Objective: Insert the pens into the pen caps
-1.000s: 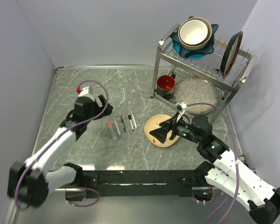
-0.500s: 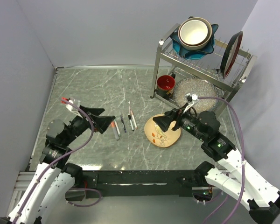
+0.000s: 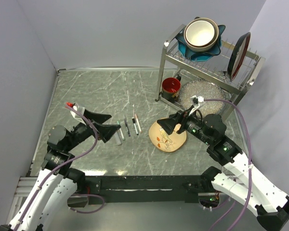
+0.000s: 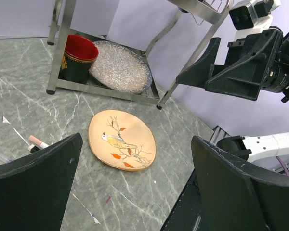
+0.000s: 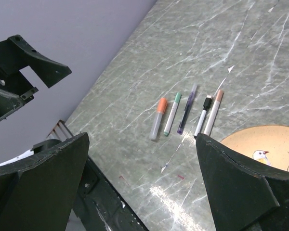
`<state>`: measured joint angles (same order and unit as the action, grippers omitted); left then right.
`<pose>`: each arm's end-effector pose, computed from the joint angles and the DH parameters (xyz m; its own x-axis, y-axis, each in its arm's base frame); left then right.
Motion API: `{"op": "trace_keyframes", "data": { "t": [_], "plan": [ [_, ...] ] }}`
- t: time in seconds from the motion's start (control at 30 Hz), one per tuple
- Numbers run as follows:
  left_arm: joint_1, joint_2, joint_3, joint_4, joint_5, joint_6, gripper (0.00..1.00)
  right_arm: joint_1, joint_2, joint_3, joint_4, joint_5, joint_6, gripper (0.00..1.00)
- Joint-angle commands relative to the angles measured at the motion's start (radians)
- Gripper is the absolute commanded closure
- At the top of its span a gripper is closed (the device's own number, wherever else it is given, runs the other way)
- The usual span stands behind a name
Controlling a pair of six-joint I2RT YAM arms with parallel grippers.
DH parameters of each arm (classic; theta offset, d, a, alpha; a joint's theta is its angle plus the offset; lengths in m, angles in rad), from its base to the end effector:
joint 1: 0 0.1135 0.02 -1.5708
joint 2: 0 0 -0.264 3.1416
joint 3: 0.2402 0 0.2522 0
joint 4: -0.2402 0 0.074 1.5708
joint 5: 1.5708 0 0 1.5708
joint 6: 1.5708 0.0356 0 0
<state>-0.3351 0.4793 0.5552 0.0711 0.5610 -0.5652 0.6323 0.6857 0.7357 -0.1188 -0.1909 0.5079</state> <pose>0.1151 -0.0601 0.3289 -0.2985 -0.3762 -0.8771 0.7290 0.5033 -0.4640 0.1299 0.1036 0.3453 -0.4049 0.2953 -0.8654 -0.6135 0.6140 0.4966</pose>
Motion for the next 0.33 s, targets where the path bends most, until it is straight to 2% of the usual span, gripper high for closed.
{"op": "trace_keyframes", "data": {
  "t": [0.0,0.3],
  "plan": [
    [0.001,-0.021,0.000,0.058,0.024,-0.004,0.01,0.000,-0.009,0.039,0.056,0.005,0.009,0.00],
    [0.001,-0.024,0.003,0.052,0.033,0.002,0.01,0.000,-0.012,0.042,0.051,-0.004,0.009,0.00]
  ]
}}
